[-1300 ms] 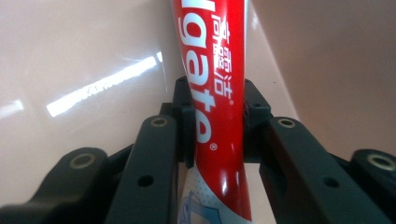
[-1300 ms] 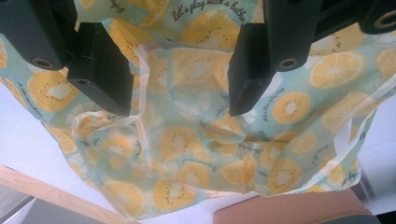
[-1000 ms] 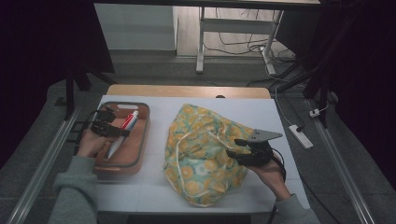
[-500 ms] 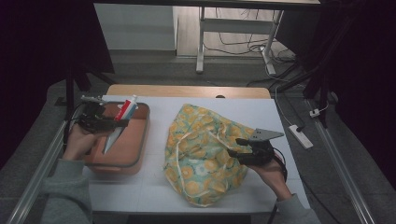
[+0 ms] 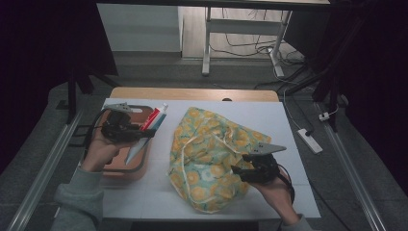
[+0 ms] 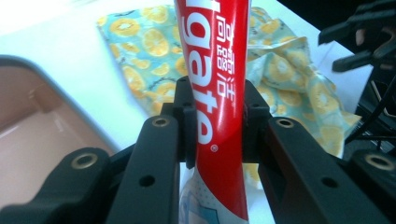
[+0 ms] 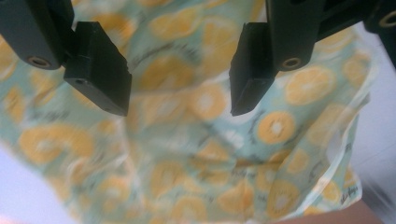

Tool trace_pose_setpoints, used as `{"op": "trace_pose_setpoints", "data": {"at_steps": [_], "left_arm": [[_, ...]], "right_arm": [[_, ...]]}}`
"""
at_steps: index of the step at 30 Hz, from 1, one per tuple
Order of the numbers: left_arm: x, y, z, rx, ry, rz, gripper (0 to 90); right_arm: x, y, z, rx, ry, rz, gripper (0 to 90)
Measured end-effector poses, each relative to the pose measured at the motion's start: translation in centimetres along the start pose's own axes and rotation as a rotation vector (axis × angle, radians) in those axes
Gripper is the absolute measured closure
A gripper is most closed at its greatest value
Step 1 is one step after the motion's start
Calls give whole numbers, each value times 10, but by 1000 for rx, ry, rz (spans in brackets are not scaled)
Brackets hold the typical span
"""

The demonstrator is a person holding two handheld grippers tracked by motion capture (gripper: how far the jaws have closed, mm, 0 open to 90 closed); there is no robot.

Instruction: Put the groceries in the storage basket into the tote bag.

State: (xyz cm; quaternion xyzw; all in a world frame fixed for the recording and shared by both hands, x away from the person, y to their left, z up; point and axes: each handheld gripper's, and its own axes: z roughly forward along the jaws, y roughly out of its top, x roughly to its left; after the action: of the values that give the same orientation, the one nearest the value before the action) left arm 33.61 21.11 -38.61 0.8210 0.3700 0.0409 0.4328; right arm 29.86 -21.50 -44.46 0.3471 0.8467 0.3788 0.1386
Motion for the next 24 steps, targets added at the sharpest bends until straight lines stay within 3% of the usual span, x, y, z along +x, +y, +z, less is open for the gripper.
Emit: {"op": "trace_pose_setpoints", "data": {"at_steps": [6,8,10,13,15,20,24], "left_arm": [[-11,4,10,17,-25,35,740],[-14,4,13,23,-30,43,740],[-18,5,15,25,-38,54,740],[-24,7,21,31,-57,70,740],[-31,9,28,41,-71,91,740],[-53,20,49,58,-122,148,740],[-75,34,79,88,-165,211,740]], "right_arm": [[16,-9,10,32,13,84,356],[18,-11,19,60,7,79,379],[17,-15,29,77,20,88,493],[14,-17,37,112,21,49,794],[10,-18,35,104,52,45,896],[4,-22,13,44,53,41,900],[2,-26,3,17,52,47,900]]}}
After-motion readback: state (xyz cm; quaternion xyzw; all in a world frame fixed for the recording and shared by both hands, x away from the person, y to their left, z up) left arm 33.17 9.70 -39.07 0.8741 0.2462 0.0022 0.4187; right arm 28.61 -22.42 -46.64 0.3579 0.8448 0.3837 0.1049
